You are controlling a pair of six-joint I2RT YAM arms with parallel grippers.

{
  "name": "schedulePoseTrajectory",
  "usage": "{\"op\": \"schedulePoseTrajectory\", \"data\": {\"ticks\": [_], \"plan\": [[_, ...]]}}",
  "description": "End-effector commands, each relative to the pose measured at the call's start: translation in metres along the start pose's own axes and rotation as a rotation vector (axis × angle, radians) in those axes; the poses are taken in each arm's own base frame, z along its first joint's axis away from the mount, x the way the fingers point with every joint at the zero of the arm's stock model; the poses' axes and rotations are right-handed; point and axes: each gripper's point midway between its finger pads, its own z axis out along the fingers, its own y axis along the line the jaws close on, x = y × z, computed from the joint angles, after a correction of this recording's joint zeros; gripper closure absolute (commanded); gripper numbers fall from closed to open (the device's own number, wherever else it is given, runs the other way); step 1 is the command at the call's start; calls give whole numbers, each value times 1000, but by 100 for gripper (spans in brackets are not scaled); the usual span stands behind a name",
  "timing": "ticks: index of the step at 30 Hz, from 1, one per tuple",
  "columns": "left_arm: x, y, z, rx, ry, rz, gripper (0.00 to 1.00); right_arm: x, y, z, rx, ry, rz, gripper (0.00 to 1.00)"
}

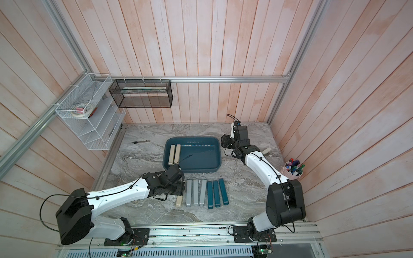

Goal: Put the pruning pliers into the storage box
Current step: Pick up the pruning pliers from the center of the board.

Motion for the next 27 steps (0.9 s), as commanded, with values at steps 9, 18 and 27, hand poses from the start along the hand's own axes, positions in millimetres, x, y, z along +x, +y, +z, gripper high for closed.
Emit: {"op": "schedulePoseTrajectory", "data": {"ticks": [9,18,27], "plan": [[15,0,15,-3,48,-16,34,5,2,7,-12,11,5,44],[23,6,25,-34,83,5,35,10,2,9,-17,23,9,44],[22,12,36,-95,98,13,37,14,2,12,-21,34,14,44]]}}
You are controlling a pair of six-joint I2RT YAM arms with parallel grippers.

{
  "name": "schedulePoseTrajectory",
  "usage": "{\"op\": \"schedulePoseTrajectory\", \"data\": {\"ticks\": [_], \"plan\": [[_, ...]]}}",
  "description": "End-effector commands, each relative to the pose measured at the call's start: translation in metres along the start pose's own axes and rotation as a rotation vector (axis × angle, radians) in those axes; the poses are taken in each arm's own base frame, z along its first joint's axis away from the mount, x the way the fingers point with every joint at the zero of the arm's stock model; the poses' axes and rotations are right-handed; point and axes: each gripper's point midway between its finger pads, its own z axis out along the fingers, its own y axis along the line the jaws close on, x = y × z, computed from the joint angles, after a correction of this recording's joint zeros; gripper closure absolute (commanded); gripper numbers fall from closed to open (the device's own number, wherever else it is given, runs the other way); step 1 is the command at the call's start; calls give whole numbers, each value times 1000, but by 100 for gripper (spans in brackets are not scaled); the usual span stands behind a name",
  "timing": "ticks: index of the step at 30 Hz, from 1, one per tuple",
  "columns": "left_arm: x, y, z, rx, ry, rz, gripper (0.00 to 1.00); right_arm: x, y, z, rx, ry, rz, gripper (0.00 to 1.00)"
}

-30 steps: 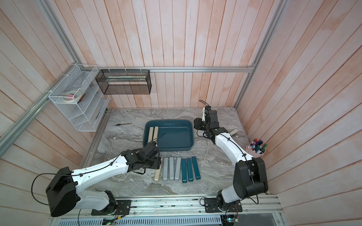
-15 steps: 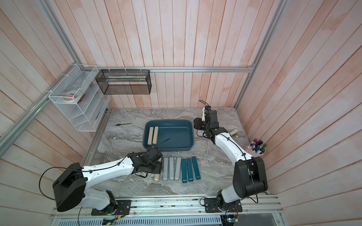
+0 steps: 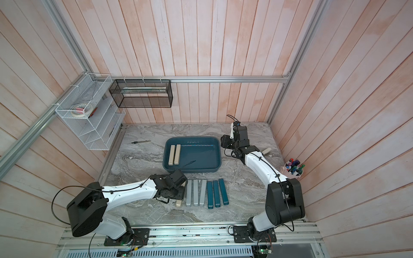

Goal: Put the pruning pliers into the storage box
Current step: Pick up the pruning pliers from the center of the board.

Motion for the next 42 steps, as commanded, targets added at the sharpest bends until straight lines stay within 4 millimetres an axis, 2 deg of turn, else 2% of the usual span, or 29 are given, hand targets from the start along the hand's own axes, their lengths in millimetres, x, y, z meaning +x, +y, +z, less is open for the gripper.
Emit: {"op": "schedulePoseTrajectory", "data": {"ticks": [1,14,21,24,29,34,37,42], "plan": [[-3,2,6,-36,2,16,38,11,1,8,-10,29,10,44],[-22,-1,20,-54,-4,38,43,14,-1,7,-9,34,0,44],[-22,3,20,-74,1,38,64,18,-1,7,-11,38,7,44],[-23,5,14,-80,-2,32,69,18,0,8,-20,37,10,44],[-24,10,-4,-90,-13,12,70,13,3,10,-28,30,12,44],[-31,14,-38,-88,-29,-23,70,5,8,11,-41,21,14,44],[-54,13,-65,-56,-74,-72,70,2,10,11,-50,17,15,44],[-114,17,-100,-35,-165,-120,70,-1,13,8,-56,11,14,44]]}}
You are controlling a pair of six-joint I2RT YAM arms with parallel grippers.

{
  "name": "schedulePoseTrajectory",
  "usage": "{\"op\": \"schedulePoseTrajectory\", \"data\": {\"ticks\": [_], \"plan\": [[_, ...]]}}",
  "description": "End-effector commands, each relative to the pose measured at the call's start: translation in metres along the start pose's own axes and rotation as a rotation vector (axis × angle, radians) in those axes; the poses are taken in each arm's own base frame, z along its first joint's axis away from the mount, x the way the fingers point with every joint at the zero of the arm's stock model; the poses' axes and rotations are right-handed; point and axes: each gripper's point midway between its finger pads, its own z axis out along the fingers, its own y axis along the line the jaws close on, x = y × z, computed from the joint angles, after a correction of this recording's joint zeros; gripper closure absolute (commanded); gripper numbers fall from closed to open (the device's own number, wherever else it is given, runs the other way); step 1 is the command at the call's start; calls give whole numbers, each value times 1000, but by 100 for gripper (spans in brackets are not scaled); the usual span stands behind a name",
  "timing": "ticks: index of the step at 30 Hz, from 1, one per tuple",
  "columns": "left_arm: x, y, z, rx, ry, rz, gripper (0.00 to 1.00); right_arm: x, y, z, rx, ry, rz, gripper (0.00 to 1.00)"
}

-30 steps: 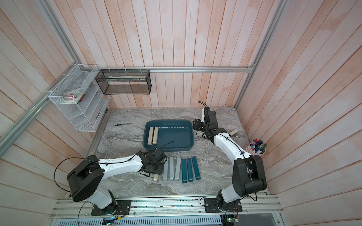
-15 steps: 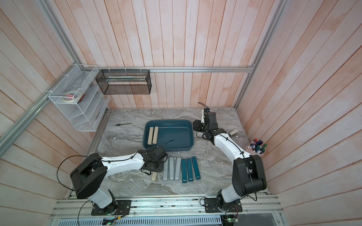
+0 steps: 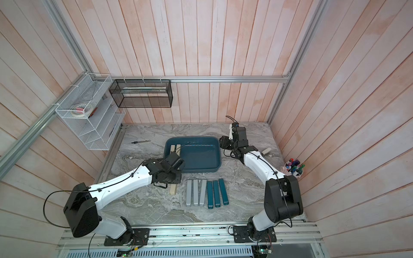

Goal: Put the pruning pliers into the storage box
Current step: Pick up the pruning pliers from the center of the board, then place the pruning pliers in the storage box.

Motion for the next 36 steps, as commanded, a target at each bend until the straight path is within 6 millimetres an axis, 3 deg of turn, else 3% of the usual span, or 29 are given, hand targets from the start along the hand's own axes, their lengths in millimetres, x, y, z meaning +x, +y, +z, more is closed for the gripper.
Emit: {"op": "schedulePoseTrajectory", "data": {"ticks": [1,3,8,11,15,21,36], "plan": [[-36,5,-16,-23,-38,-9,70,-9,10,-2,-27,-14,1,44],[-61,3,-19,-37,-74,-3,70,-8,8,-4,-16,-16,-7,44],[-114,1,-7,-51,-125,21,70,0,1,-7,-4,-6,-1,44],[-142,0,8,-70,-146,32,70,2,2,-11,-13,-9,-2,44],[-162,0,41,-90,-142,51,70,8,-2,-11,-3,7,1,44],[-180,2,91,-94,-123,32,70,13,-1,-17,-15,16,4,44],[-185,19,158,-168,-80,14,69,24,-8,-20,7,34,2,44]]}}
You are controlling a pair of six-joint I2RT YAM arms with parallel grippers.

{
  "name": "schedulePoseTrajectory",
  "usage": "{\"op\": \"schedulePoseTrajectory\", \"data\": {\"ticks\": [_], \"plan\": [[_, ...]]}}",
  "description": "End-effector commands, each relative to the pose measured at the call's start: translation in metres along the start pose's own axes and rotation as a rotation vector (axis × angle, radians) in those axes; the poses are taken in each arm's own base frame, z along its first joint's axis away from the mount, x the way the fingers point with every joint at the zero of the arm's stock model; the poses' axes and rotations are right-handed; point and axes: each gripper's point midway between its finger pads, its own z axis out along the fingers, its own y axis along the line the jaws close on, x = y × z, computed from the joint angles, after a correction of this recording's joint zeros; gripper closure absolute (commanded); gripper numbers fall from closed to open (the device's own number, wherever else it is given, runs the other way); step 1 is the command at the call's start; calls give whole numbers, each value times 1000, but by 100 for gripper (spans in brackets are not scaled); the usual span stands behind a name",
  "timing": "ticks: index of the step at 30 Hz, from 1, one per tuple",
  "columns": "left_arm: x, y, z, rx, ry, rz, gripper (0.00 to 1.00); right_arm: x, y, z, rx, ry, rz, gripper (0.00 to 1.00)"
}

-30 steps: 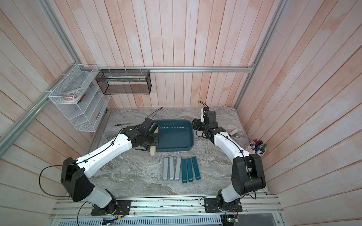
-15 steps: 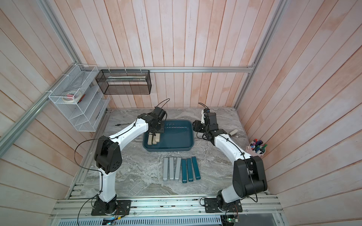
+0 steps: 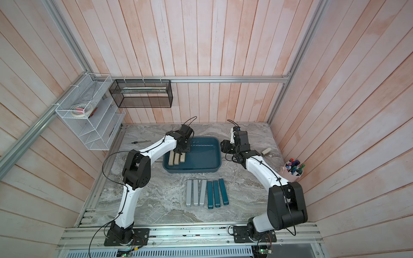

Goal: Put the pruning pliers into the storage box
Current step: Place the pruning pliers in the storage box.

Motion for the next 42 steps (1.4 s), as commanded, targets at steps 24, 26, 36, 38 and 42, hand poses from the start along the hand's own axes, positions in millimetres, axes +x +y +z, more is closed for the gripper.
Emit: {"op": "schedulePoseTrajectory", "data": {"ticks": [24,26,36,38,42], "plan": [[-8,17,28,-15,-19,-98,59,10,-5,-4,9,28,3,43],[-10,15,25,-7,-23,-109,59,10,-5,-5,9,29,1,43],[-35,6,-21,53,-104,-156,54,6,-1,-9,0,23,-2,43],[-39,3,-32,62,-121,-158,54,6,-1,-9,-2,26,-2,43],[-47,4,-56,60,-160,-157,53,4,1,-11,-6,23,-4,43]]}}
